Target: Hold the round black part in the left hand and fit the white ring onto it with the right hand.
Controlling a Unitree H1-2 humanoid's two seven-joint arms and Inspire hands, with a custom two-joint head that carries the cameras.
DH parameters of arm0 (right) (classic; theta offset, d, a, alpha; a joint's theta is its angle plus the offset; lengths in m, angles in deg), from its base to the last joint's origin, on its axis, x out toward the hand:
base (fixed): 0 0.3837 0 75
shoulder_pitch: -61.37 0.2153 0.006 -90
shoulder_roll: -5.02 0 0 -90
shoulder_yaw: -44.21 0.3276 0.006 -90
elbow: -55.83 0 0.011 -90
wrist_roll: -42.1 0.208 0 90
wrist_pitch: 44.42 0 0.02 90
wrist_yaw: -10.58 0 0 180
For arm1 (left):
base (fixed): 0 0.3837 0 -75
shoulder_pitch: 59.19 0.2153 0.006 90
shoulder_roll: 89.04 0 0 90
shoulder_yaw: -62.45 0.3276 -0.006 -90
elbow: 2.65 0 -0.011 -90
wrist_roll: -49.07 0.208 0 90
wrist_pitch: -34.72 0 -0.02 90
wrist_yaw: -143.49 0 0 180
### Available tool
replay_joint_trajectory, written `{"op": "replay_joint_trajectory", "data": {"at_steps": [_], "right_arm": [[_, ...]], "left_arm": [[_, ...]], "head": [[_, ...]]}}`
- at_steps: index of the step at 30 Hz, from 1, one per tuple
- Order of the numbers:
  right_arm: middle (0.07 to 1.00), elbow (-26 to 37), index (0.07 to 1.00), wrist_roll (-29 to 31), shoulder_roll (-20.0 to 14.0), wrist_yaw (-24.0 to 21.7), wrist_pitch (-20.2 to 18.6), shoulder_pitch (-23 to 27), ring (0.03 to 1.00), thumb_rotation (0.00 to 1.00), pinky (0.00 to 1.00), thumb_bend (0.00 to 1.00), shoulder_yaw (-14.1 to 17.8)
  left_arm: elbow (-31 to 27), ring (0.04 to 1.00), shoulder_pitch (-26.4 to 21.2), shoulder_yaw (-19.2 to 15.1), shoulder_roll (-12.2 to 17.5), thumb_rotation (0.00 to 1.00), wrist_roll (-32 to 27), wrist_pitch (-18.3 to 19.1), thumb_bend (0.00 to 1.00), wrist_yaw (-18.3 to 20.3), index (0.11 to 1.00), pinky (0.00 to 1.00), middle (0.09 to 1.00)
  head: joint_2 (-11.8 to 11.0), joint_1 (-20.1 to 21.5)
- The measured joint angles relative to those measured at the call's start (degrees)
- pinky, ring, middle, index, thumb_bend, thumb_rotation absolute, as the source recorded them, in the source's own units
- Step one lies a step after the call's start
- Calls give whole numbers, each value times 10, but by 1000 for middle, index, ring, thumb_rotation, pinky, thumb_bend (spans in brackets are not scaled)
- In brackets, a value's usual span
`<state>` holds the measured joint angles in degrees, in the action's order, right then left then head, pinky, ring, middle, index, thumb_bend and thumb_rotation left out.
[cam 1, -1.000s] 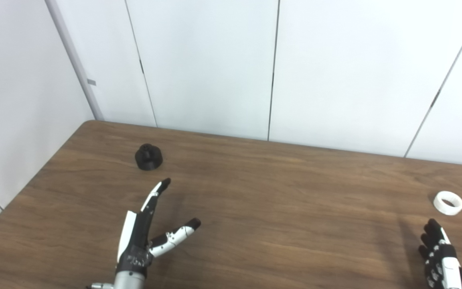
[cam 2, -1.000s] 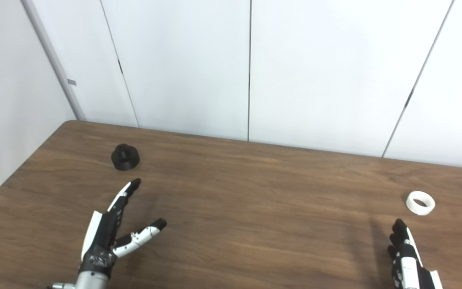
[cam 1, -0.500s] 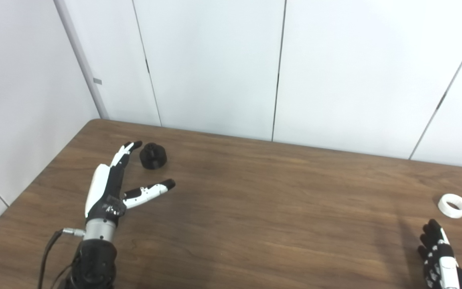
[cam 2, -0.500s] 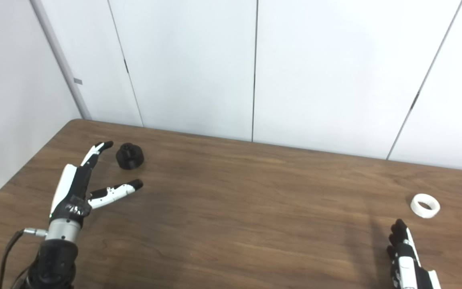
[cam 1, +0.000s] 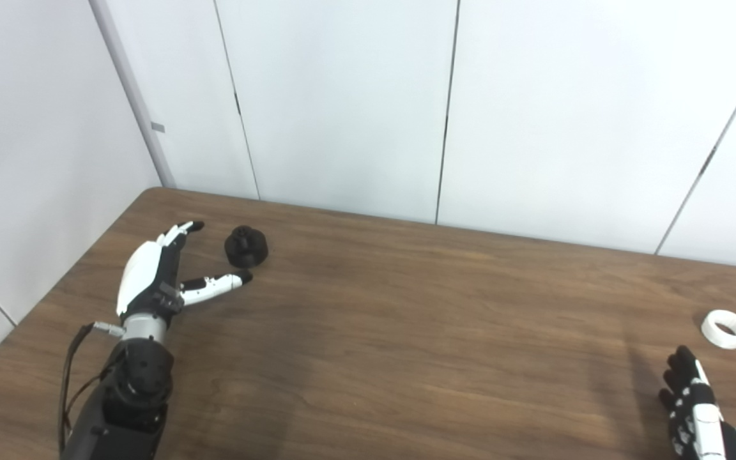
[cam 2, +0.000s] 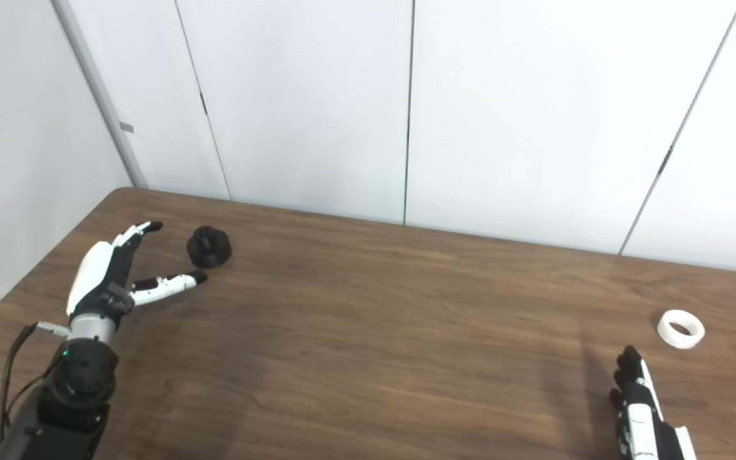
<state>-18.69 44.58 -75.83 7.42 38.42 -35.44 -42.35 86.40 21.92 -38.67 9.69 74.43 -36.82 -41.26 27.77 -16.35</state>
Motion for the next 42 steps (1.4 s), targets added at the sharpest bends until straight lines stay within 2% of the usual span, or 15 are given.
{"op": "replay_joint_trajectory", "data": {"at_steps": [4,13,17,24,29,33,42], "right_arm": [[988,1,1000,-4,3,3,-1,0,1000,1000,1000,357,-1],[992,11,1000,-8,6,4,-12,-1,1000,1000,1000,316,-5],[997,19,1000,-8,6,5,-15,-2,1000,1000,1000,288,-5],[993,19,1000,-20,7,8,-18,-3,1000,1000,1000,275,-6],[999,20,1000,-20,10,8,-19,-3,1000,1000,1000,242,-8],[995,20,1000,-19,10,8,-19,-2,1000,1000,1000,257,-8],[998,20,1000,-19,10,8,-19,-3,1000,1000,1000,263,-8]], "left_arm": [[49,1000,-18,12,4,420,1,-12,1000,-8,901,1000,984],[146,1000,-76,59,44,424,24,-13,1000,-9,882,1000,979],[187,1000,-97,82,53,432,34,-20,1000,-9,876,1000,975],[210,1000,-109,89,53,410,32,-26,1000,-9,872,1000,975],[244,1000,-136,109,53,426,38,-27,1000,-11,868,1000,972],[267,1000,-155,120,53,406,40,-31,1000,-12,857,1000,975],[294,1000,-172,122,53,379,35,-35,998,-17,850,1000,975]], "head": [[-1,3],[0,7],[-2,10],[-4,14],[-4,17],[-6,18],[-6,23]]}}
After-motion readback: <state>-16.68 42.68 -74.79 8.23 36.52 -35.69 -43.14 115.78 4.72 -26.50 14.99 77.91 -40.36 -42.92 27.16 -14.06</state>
